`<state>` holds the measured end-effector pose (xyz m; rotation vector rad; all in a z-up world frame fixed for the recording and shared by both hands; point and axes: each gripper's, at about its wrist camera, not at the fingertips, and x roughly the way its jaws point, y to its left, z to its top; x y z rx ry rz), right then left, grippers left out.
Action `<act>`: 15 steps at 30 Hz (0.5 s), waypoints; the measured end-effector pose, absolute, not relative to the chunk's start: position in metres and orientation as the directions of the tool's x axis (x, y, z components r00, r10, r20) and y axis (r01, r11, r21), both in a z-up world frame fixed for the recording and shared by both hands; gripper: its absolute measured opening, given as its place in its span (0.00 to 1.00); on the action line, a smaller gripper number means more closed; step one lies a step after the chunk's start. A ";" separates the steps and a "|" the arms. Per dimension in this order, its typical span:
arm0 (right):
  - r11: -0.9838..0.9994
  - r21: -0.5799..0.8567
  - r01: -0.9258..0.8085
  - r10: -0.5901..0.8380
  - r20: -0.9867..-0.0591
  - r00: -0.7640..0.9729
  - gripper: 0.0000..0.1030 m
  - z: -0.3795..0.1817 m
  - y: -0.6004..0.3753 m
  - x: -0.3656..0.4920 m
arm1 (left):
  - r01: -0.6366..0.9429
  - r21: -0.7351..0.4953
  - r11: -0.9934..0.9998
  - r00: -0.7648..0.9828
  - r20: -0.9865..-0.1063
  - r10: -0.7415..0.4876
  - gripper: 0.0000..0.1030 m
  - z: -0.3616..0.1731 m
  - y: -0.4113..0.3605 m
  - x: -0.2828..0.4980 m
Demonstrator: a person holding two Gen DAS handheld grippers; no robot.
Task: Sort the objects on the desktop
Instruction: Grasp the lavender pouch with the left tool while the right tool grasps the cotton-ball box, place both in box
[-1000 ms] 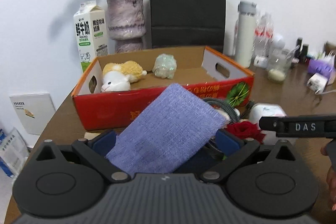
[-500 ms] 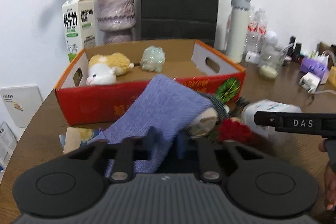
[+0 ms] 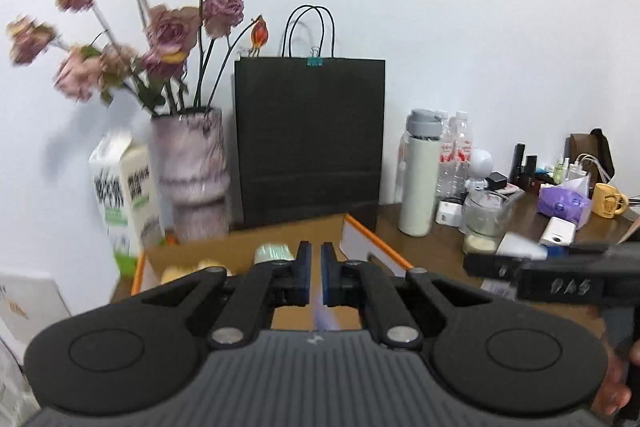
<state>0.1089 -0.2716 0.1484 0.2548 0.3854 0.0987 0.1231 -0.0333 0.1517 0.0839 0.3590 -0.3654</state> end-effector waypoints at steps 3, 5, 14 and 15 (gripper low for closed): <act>0.954 0.293 -0.068 0.174 -0.350 0.920 0.66 0.161 -0.268 0.154 | 0.329 0.033 0.944 0.873 -0.393 -0.290 0.05 0.156 -0.037 0.167; 0.949 0.306 -0.070 0.195 -0.399 0.896 0.66 0.162 -0.264 0.192 | 0.272 0.007 0.962 0.863 -0.443 -0.241 0.04 0.147 -0.035 0.193; 0.955 0.286 -0.084 0.216 -0.472 0.855 0.66 0.131 -0.251 0.240 | 0.242 -0.185 0.952 0.741 -0.599 -0.305 0.82 0.065 0.015 0.145; 0.953 0.289 -0.089 0.224 -0.478 0.850 0.66 0.128 -0.249 0.240 | 0.228 -0.202 0.952 0.724 -0.619 -0.305 0.82 0.057 0.015 0.145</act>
